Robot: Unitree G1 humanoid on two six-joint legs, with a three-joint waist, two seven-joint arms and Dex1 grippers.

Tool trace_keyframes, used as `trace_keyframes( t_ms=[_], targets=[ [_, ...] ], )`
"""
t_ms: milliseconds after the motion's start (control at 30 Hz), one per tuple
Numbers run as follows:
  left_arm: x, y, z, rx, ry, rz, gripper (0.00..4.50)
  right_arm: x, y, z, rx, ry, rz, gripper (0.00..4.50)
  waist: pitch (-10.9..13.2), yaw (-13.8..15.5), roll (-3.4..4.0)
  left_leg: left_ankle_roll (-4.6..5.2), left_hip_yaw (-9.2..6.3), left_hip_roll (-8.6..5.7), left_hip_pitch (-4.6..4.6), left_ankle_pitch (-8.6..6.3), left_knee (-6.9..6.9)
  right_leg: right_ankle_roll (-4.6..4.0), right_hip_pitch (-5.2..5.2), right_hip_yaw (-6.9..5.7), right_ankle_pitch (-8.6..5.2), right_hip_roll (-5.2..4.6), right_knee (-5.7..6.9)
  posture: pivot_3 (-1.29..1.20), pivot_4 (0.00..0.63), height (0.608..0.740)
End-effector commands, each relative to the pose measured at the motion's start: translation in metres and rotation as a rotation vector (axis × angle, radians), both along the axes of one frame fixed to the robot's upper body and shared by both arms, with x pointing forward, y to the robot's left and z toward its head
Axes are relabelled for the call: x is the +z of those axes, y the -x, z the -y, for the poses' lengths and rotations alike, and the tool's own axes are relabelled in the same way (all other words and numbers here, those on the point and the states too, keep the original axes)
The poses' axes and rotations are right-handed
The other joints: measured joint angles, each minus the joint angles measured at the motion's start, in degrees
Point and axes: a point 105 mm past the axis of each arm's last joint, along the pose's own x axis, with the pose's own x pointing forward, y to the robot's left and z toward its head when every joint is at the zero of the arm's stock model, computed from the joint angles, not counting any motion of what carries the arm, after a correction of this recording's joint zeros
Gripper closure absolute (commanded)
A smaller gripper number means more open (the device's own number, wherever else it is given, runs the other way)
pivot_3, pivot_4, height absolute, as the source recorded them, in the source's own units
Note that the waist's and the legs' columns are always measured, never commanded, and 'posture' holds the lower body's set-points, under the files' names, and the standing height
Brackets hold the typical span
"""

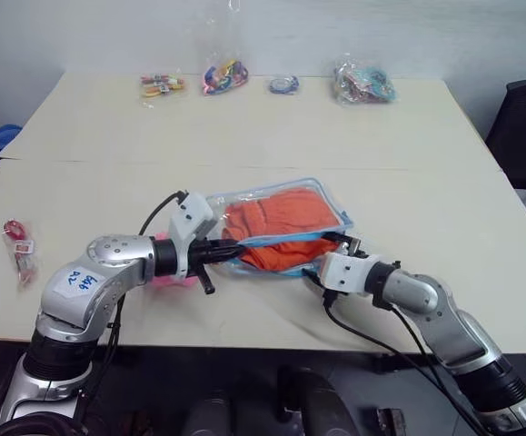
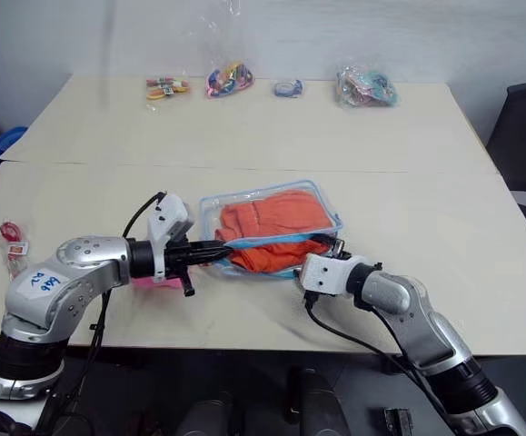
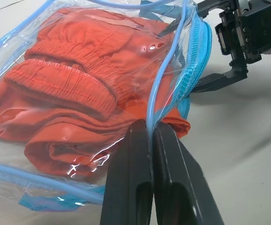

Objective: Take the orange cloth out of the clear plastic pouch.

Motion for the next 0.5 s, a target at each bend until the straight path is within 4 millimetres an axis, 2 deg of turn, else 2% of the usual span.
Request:
trace_keyframes(
  t_ms=[33,200,333,433,500],
  targets=[
    [0.008,0.007,0.010,-0.050,0.014,0.038,4.50,0.004,-0.005,-0.003,0.005,0.034,0.045,0.57,0.0,0.0,0.00,0.00,0.00,0.00,0.00,0.00,0.00,0.00,0.00,0.00,0.00,0.00,0.00,0.00,0.150,0.740],
    [0.006,0.009,0.014,-0.067,0.008,0.041,4.50,0.003,-0.009,-0.016,0.018,0.033,0.055,0.57,0.0,-0.2,0.00,-0.01,0.01,0.00,0.00,0.00,-0.01,-0.01,0.01,0.01,0.00,0.01,0.03,0.00,0.150,0.740],
    [0.006,0.009,0.015,-0.064,0.009,0.042,4.50,-0.007,-0.014,-0.014,0.035,0.176,0.104,0.57,0.0,-0.2,-0.01,-0.01,0.01,0.00,0.01,0.01,0.00,-0.01,0.04,0.03,-0.01,0.00,0.04,0.00,0.150,0.740],
    [0.006,0.010,0.013,-0.062,0.007,0.041,4.50,0.003,-0.017,-0.022,0.027,0.063,0.069,0.57,0.0,-0.2,-0.04,-0.02,0.01,0.00,0.05,0.01,0.00,-0.02,0.08,0.04,-0.01,0.00,0.05,0.00,0.150,0.740],
    [0.005,0.010,0.012,-0.059,0.004,0.039,4.50,0.008,-0.018,-0.024,0.035,0.060,0.076,0.57,0.0,-0.3,-0.05,-0.06,0.01,0.01,0.05,0.04,0.00,-0.03,0.07,0.06,-0.01,0.01,0.09,0.00,0.150,0.740]
  ],
)
